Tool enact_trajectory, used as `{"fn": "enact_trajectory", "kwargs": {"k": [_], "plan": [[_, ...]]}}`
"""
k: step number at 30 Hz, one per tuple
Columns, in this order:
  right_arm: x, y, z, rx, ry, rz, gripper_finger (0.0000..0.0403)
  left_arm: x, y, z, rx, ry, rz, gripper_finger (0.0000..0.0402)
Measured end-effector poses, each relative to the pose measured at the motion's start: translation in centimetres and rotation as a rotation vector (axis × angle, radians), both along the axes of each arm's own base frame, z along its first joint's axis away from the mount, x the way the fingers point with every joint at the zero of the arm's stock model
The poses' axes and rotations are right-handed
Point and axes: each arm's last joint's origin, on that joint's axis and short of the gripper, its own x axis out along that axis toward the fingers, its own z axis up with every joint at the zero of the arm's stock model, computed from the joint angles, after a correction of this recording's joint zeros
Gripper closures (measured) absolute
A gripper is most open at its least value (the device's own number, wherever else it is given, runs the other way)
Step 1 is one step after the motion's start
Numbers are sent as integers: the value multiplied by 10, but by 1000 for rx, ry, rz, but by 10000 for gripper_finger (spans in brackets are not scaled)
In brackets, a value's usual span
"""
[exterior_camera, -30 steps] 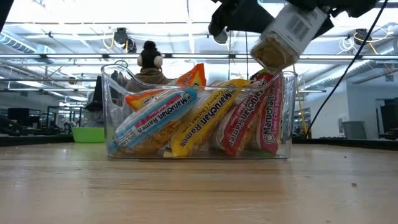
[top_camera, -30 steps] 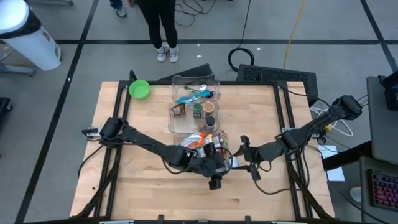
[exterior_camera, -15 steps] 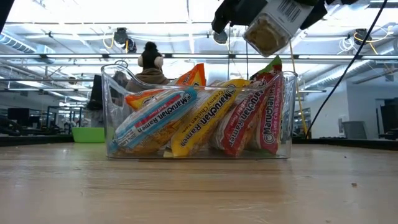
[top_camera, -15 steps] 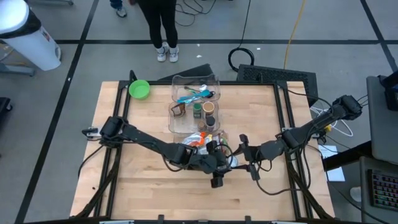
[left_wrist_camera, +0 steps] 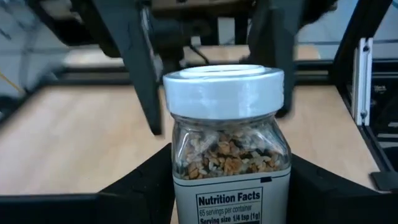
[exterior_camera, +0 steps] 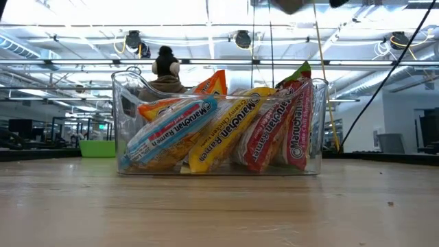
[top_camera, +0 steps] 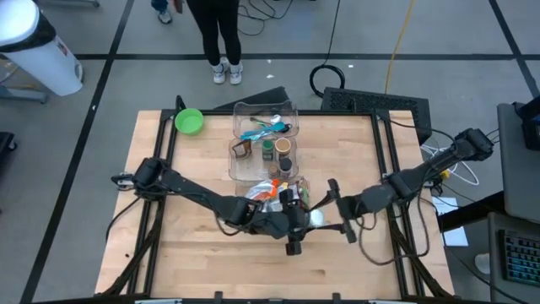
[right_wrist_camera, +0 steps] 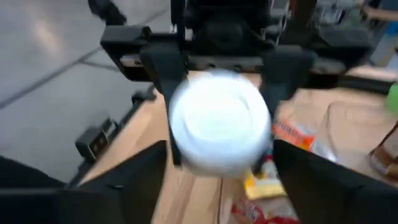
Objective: Pick & Place Food Item
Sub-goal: Put the white seasoning bottle into the middle transparent bin
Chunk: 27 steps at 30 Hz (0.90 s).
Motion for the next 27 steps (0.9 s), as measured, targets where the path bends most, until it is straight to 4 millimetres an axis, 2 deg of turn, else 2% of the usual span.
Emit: {"fn": "enact_trajectory", "kwargs": {"k": [4,8,13,18,27], "plan": [[-14,-8,17,14,-78,4,69,-16,-5,30,73,-63,5,189],[-28,-15,34,38,-172,7,37,-30,-4,57,145,-124,7,189],[-27,-14,37,17,-293,17,37,-30,4,78,179,-242,-4,189],[-20,-12,15,5,-431,11,47,-24,15,81,170,-277,-24,189],[-12,-21,6,37,-545,-51,50,-19,24,89,141,-357,-104,189]]}}
